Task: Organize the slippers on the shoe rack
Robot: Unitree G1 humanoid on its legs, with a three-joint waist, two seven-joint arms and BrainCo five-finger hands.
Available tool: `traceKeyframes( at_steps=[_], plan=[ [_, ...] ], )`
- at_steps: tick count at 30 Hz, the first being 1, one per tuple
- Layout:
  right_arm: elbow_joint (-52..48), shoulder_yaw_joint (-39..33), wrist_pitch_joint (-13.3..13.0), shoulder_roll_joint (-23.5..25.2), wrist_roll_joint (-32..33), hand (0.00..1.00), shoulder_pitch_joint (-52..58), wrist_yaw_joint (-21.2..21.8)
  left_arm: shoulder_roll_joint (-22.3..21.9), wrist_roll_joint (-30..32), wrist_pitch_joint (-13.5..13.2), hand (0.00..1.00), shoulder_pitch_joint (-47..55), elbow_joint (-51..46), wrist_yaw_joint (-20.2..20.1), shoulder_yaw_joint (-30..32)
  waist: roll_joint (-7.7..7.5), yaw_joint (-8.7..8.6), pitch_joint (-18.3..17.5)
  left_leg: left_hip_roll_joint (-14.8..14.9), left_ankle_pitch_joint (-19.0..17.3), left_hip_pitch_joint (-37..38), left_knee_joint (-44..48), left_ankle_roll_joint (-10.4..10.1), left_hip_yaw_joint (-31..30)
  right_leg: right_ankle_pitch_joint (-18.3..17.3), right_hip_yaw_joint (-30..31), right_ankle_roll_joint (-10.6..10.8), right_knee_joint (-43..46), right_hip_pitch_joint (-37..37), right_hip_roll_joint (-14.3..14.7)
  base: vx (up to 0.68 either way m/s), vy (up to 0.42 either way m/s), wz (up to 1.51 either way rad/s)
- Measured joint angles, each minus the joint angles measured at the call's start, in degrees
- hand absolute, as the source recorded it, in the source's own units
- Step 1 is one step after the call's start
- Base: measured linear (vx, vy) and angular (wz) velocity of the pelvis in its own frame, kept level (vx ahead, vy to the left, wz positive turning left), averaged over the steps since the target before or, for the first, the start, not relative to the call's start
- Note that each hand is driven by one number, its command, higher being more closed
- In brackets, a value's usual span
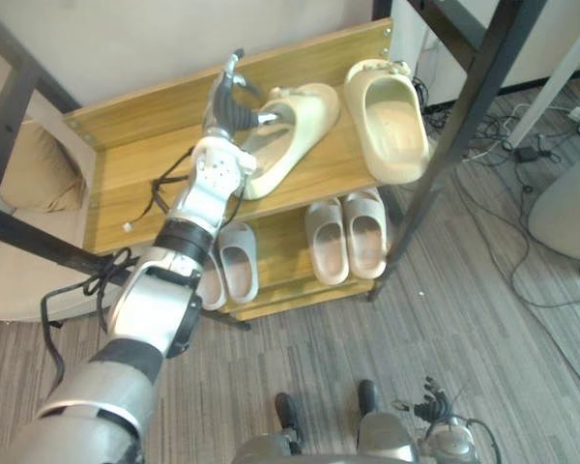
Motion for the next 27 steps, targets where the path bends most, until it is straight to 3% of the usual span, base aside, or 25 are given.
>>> traceKeyframes(
  at_steps=[12,18,27],
  plan=[
    [2.13,1.51,0.55,-0.88,-0.32,0.00,-0.75,0.00,0.11,-7.45,-0.43,0.00,5.40,-6.00,0.73,2.26,0.01,0.39,-0.01,-0.20,0.07,0.24,0.29,0.07,-1.60,0.19,-1.58,0.02,-0.41,1.43,0.00,0.00,0.004,0.06],
    [2.18,2.07,1.23,-1.24,-0.53,0.00,-0.63,-0.01,0.92,-15.69,-1.90,0.00,12.65,-11.43,0.61,3.45,0.00,1.96,-0.01,-0.16,0.29,0.22,0.28,0.34,-1.98,0.25,-1.97,-0.05,-0.34,1.55,0.01,-0.02,0.004,0.03],
    [2.23,3.66,1.91,-1.68,-0.64,0.00,-0.65,0.04,1.08,-26.12,-2.85,0.00,18.86,-15.99,-1.50,3.72,-0.56,2.68,-0.27,-0.07,0.89,0.30,-0.42,0.29,-3.15,0.25,-3.60,-0.05,-0.64,2.26,0.22,0.00,0.000,0.08]
  ],
)
